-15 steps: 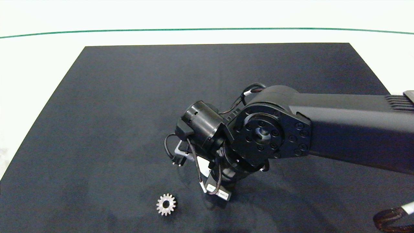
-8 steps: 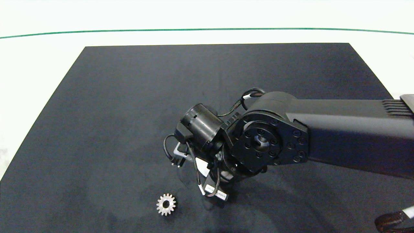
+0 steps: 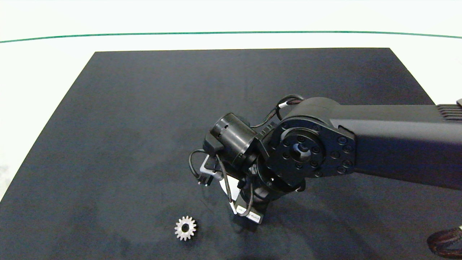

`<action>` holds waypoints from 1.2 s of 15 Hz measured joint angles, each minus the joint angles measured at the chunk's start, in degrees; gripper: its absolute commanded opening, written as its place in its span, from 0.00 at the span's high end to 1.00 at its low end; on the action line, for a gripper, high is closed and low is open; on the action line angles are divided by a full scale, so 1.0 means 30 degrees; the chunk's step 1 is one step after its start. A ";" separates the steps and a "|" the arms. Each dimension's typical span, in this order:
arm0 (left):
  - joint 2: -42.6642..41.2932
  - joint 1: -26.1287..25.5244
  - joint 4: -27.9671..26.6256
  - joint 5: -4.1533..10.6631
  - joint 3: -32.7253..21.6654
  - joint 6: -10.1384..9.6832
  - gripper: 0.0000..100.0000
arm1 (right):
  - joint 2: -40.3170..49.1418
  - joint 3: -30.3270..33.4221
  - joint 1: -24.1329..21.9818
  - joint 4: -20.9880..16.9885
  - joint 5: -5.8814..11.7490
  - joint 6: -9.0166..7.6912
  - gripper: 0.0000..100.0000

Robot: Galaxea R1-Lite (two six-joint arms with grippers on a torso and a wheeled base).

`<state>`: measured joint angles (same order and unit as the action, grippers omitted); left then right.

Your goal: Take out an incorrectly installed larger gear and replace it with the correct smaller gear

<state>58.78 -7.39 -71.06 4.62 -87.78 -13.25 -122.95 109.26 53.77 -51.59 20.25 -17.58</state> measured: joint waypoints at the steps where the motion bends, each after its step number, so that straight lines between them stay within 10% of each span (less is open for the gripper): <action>1: -0.0008 0.0004 0.0000 0.0000 0.0008 0.0000 0.00 | 0.0081 0.0045 0.0000 0.0037 -0.0024 0.0037 0.75; 10: -0.0037 0.0004 0.0000 0.0000 0.0024 0.0000 0.00 | 0.1829 -0.0305 0.0175 0.0061 -0.0439 0.0093 0.93; 18: -0.0183 -0.0008 0.0000 0.0000 0.0024 -0.0020 0.00 | 0.6156 -0.7371 -0.0268 0.0943 -0.0561 0.1239 0.96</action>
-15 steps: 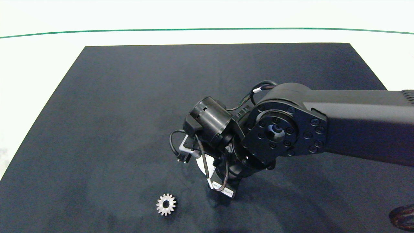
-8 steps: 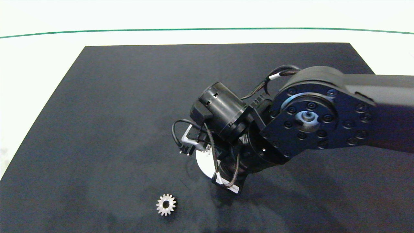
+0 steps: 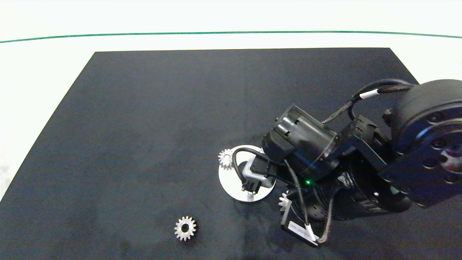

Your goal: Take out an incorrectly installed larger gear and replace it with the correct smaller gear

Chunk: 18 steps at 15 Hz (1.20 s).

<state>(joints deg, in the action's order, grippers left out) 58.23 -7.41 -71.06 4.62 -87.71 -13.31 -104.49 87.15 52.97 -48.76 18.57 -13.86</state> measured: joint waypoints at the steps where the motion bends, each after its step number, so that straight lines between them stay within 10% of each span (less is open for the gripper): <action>1: -0.0008 0.0008 -0.0016 0.0000 -0.0008 -0.0008 0.00 | 0.0597 -0.1422 -0.0163 0.1012 -0.0037 0.0028 0.96; 11: -0.0028 0.0008 -0.0028 0.0000 -0.0033 -0.0016 0.00 | 0.4336 -1.1870 -0.1930 1.1008 -0.1044 0.0073 0.96; 18: -0.0028 0.0012 -0.0028 0.0000 -0.0016 0.0012 0.00 | 0.5205 -1.3007 -0.2072 1.1882 -0.1044 0.0341 0.96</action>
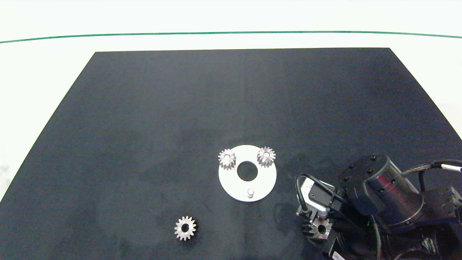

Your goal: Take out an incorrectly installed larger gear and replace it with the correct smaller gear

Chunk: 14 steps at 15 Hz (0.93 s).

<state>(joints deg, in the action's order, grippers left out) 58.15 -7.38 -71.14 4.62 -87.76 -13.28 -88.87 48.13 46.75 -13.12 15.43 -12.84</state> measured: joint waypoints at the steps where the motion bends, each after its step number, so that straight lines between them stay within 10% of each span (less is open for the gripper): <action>1: 0.0000 0.0000 0.0000 0.0004 0.0008 0.0000 0.00 | 0.0057 -0.0020 -0.0004 0.0028 0.0024 0.0024 0.96; 2: 0.0000 0.0000 0.0000 0.0000 0.0016 0.0000 0.00 | 0.0114 -0.0012 -0.0004 0.0045 0.0028 0.0053 0.00; 14: 0.0085 -0.0028 -0.0033 -0.0008 0.0110 -0.0012 0.00 | 0.1443 -0.0069 -0.0020 -0.0016 0.0167 0.0394 0.00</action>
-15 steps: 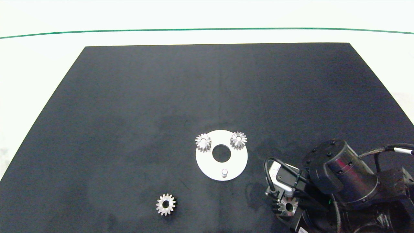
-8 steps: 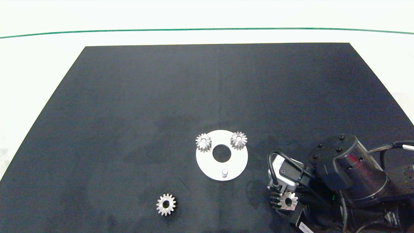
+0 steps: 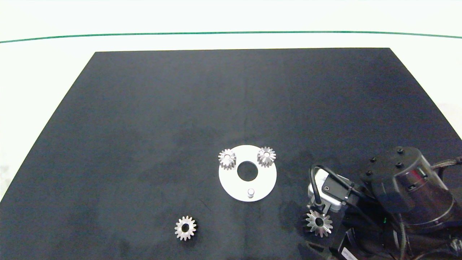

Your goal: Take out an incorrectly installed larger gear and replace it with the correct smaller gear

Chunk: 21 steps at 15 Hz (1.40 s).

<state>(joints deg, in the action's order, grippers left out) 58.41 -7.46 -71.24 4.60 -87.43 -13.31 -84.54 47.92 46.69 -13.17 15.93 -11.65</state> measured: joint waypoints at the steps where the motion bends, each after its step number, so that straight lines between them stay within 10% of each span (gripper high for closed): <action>1: 0.0057 0.0000 0.0008 -0.0016 0.0020 -0.0008 0.00 | 0.0451 0.0065 -0.0167 -0.0175 0.0053 0.0053 0.00; 4: 0.0679 -0.0341 0.0000 -0.0057 0.0378 -0.0138 0.00 | 0.1337 0.1857 -0.1666 -0.2609 0.0106 0.1142 0.00; 7: 0.1524 -0.1451 0.0106 -0.0138 0.0772 -0.0752 0.00 | 0.1930 0.5453 -0.4348 -0.8070 0.0106 0.2682 0.00; 11: 0.3482 -0.6863 0.2259 0.0349 0.0756 -0.3929 0.00 | 0.2593 0.8216 -0.7875 -1.1402 -0.0423 0.3206 0.00; 14: 0.5851 -0.9078 0.4031 0.3738 0.0983 -0.5612 0.00 | 0.3588 0.8493 -0.8387 -1.1524 -0.1012 0.3125 0.00; 21: 0.8533 -1.2268 0.5961 0.6782 0.4137 -0.7599 0.00 | 0.4332 0.8558 -0.8489 -1.1524 -0.1089 0.3044 0.00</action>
<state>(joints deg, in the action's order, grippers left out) 84.01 -44.26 -53.36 24.94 -75.02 -36.11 -71.55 73.59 21.22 -47.74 12.67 -2.52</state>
